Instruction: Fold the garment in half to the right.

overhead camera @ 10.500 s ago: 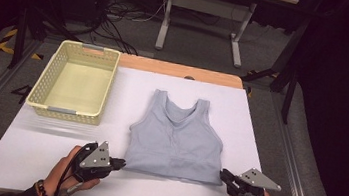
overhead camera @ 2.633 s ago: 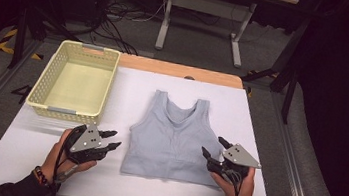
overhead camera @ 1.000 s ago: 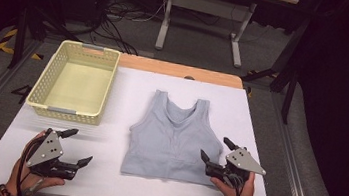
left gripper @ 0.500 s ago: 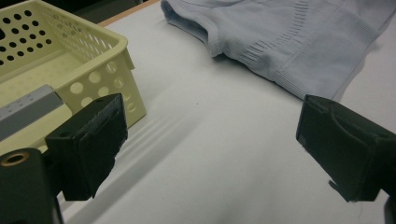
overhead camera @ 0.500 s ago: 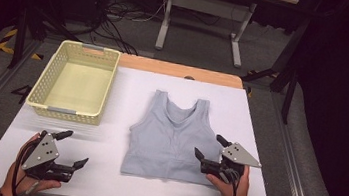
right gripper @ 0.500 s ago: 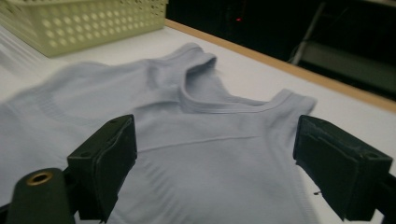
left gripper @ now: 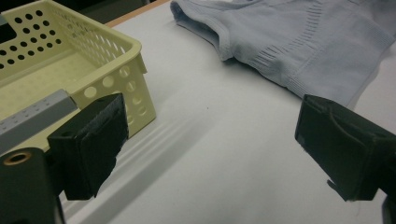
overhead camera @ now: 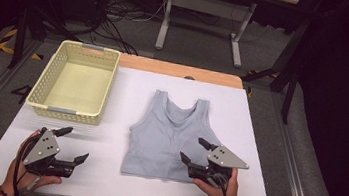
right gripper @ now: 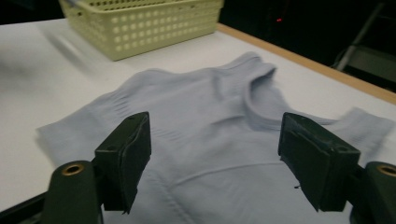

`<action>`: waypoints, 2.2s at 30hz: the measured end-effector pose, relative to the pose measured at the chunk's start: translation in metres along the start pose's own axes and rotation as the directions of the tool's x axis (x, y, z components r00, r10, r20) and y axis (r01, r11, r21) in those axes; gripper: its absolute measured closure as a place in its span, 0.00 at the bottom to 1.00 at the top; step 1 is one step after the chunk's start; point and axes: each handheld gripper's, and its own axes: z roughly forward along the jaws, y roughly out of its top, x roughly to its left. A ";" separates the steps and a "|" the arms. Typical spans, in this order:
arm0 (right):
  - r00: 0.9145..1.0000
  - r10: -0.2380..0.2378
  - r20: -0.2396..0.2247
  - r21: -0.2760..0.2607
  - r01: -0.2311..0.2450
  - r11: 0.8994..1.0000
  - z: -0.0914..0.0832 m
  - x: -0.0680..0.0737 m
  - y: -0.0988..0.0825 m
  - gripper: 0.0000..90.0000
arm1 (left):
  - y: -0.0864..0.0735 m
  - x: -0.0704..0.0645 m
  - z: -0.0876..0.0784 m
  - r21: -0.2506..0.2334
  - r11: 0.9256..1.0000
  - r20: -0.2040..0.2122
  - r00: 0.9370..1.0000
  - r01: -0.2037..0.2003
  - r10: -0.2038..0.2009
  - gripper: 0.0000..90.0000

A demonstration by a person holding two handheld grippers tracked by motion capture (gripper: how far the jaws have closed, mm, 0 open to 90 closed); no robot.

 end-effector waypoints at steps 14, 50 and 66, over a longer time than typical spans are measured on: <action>0.960 -0.117 -0.256 0.145 0.158 0.977 0.074 0.095 0.009 0.44 | 0.001 -0.001 0.007 0.028 1.000 0.000 1.000 -0.001 0.001 0.13; 0.928 -0.217 -0.301 0.136 0.267 0.954 0.093 0.134 0.007 0.92 | 0.032 -0.022 0.085 0.111 0.980 0.109 0.978 0.168 -0.180 0.21; 0.918 -0.268 -0.294 0.108 0.311 0.944 0.089 0.142 0.002 0.92 | 0.043 -0.023 0.149 0.310 0.915 0.110 0.946 0.260 -0.306 0.34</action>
